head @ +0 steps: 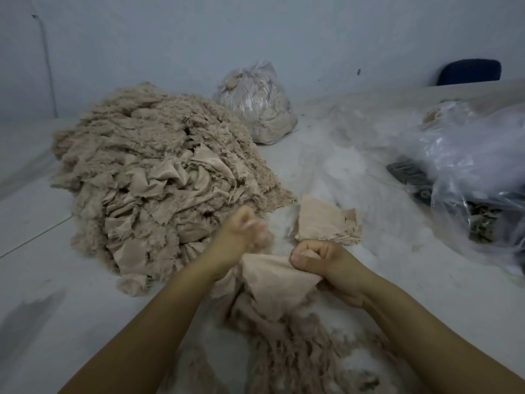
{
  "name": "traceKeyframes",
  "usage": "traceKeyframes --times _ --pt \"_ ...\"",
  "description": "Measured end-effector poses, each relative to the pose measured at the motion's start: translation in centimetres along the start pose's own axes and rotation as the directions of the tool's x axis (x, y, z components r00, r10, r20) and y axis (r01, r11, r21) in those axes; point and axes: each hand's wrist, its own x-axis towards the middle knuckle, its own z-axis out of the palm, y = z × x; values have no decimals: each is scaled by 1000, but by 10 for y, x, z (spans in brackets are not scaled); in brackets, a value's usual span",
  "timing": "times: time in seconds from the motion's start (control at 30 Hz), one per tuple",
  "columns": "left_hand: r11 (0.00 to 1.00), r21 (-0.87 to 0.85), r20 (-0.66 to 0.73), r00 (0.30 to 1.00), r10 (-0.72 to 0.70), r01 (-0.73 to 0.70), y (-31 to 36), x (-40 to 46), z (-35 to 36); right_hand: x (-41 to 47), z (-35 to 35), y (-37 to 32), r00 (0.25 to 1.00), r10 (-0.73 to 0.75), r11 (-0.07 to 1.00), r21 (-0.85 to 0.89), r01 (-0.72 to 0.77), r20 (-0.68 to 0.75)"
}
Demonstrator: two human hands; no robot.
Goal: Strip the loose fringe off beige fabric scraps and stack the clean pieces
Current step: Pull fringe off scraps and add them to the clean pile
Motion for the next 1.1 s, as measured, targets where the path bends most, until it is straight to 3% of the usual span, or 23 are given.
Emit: traceKeyframes --times 0.07,0.1,0.13,0.2,0.27,0.33,0.4,0.47,0.53,0.6,0.7,0.87,1.03,1.1 --pt "999 46 -286 958 -8 22 -5 4 -13 -3 -6 3 997 -38 997 -74 33 -68" --pt "996 88 -295 956 0 27 -8 4 -20 -5 -8 5 994 -60 994 -99 52 -87" --pt "991 130 -214 977 -3 31 -9 2 -23 -5 -9 7 992 -89 990 -122 78 -90" --pt "985 169 97 995 -33 16 -8 -2 -23 -5 -5 9 983 -159 976 -164 143 -92" --pt "985 172 354 935 -37 -26 -3 -6 -14 -3 2 9 967 -211 969 -165 186 -146" --pt "966 233 448 894 -7 -109 0 -7 -1 -1 6 7 951 -230 971 -112 211 -206" --pt "956 254 394 918 38 -149 -5 -6 5 -1 3 5 920 -247 968 -124 218 -305" --pt "981 183 288 957 10 -65 -10 -6 -1 -3 -6 6 880 -253 964 -178 196 -402" --pt "985 170 248 968 -31 -12 -12 -7 -12 -9 -16 11 881 -230 962 -232 142 -413" --pt "979 206 261 964 -54 -1 -14 -6 -18 -14 -22 16 898 -195 961 -258 95 -394" --pt "951 290 352 936 -1 -108 -4 -4 -8 -15 -20 15 906 -196 969 -214 121 -374" --pt "982 172 379 925 13 -84 5 0 41 -8 0 2 907 -274 961 -119 248 -319" --pt "997 75 58 998 -36 32 -1 8 34 -13 -19 10 806 -298 943 -289 165 -512" --pt "999 -12 27 999 -45 45 -2 9 21 -23 -30 16 854 -267 909 -411 69 -447"
